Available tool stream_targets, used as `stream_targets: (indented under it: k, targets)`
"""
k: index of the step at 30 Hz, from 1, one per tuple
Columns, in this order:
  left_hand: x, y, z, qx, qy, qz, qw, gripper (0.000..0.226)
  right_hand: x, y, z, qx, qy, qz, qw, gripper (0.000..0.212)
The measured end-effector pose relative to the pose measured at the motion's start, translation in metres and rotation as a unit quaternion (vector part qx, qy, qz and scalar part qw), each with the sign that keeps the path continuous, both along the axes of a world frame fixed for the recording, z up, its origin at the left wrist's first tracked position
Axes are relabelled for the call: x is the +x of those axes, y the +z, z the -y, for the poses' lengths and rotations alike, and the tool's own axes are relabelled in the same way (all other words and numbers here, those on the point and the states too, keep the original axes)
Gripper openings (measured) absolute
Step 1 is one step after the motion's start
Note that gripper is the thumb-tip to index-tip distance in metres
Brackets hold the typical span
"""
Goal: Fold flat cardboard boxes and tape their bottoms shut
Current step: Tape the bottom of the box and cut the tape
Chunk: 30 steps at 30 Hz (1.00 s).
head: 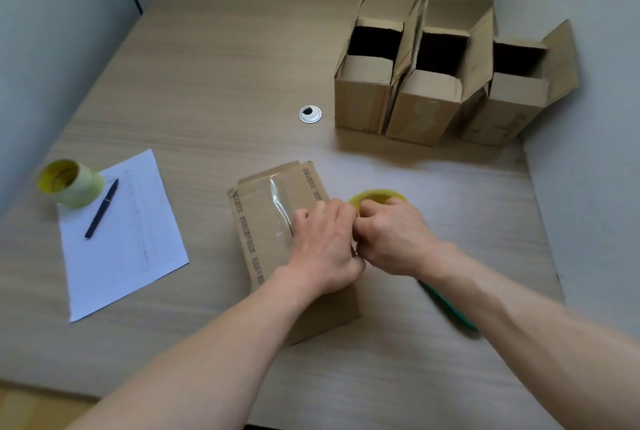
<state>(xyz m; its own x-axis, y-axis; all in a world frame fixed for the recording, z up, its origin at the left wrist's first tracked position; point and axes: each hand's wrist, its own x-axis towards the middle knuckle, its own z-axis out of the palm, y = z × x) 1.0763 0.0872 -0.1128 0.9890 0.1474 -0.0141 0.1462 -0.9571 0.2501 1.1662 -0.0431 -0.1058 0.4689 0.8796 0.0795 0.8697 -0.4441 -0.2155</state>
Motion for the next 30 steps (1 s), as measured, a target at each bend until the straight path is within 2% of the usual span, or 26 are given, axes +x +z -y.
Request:
stream_targets:
  k: [2, 5, 7, 10, 13, 15, 17, 18, 20, 22, 23, 25, 30]
  targets:
    - [0.004, -0.002, 0.006, 0.010, 0.028, 0.002, 1.000, 0.039, 0.001, 0.007, 0.004, 0.040, -0.018, 0.063, 0.997, 0.009]
    - [0.008, -0.004, 0.011, 0.005, 0.054, 0.015, 0.998, 0.029, 0.015, 0.009, 0.019, 0.034, -0.096, 0.076, 0.992, 0.016]
    - [0.010, -0.003, 0.013, -0.014, 0.061, 0.028, 0.998, 0.027, 0.019, 0.007, 0.031, 0.019, -0.115, 0.055, 0.992, 0.015]
    - [0.010, -0.003, 0.012, -0.053, 0.075, 0.040, 0.995, 0.027, 0.006, -0.003, 0.045, 0.000, -0.089, 0.016, 0.996, 0.017]
    - [0.010, 0.000, 0.009, -0.074, 0.073, 0.017, 0.994, 0.021, -0.013, -0.020, 0.056, -0.035, -0.068, -0.025, 0.997, 0.014]
    - [0.010, 0.005, 0.005, -0.102, 0.064, 0.003, 0.993, 0.018, -0.022, -0.028, 0.059, -0.058, -0.088, -0.066, 0.992, 0.009]
    - [0.002, 0.014, 0.000, -0.147, 0.048, 0.010, 0.988, 0.028, -0.028, -0.033, 0.060, -0.041, -0.094, -0.080, 0.991, 0.011]
    - [-0.008, 0.017, -0.003, -0.136, 0.038, 0.031, 0.990, 0.037, -0.032, -0.036, 0.059, -0.018, -0.083, -0.072, 0.994, 0.013]
    - [-0.034, 0.017, -0.009, -0.043, 0.057, 0.069, 0.995, 0.056, -0.039, -0.040, 0.058, -0.003, -0.048, -0.052, 0.997, 0.021]
    - [-0.060, 0.013, -0.014, 0.032, 0.118, 0.007, 0.993, 0.068, -0.045, -0.045, 0.059, -0.002, -0.021, -0.041, 0.999, 0.023]
    - [-0.069, 0.008, -0.017, 0.047, 0.137, -0.035, 0.989, 0.069, -0.047, -0.047, 0.059, 0.006, -0.010, -0.033, 0.999, 0.023]
    - [-0.078, -0.001, -0.021, 0.057, 0.142, -0.068, 0.986, 0.069, -0.051, -0.050, 0.059, 0.028, 0.016, -0.009, 0.999, 0.023]
    - [-0.076, -0.005, -0.032, 0.085, 0.099, -0.044, 0.991, 0.063, -0.060, -0.049, 0.054, 0.053, 0.034, 0.004, 0.998, 0.031]
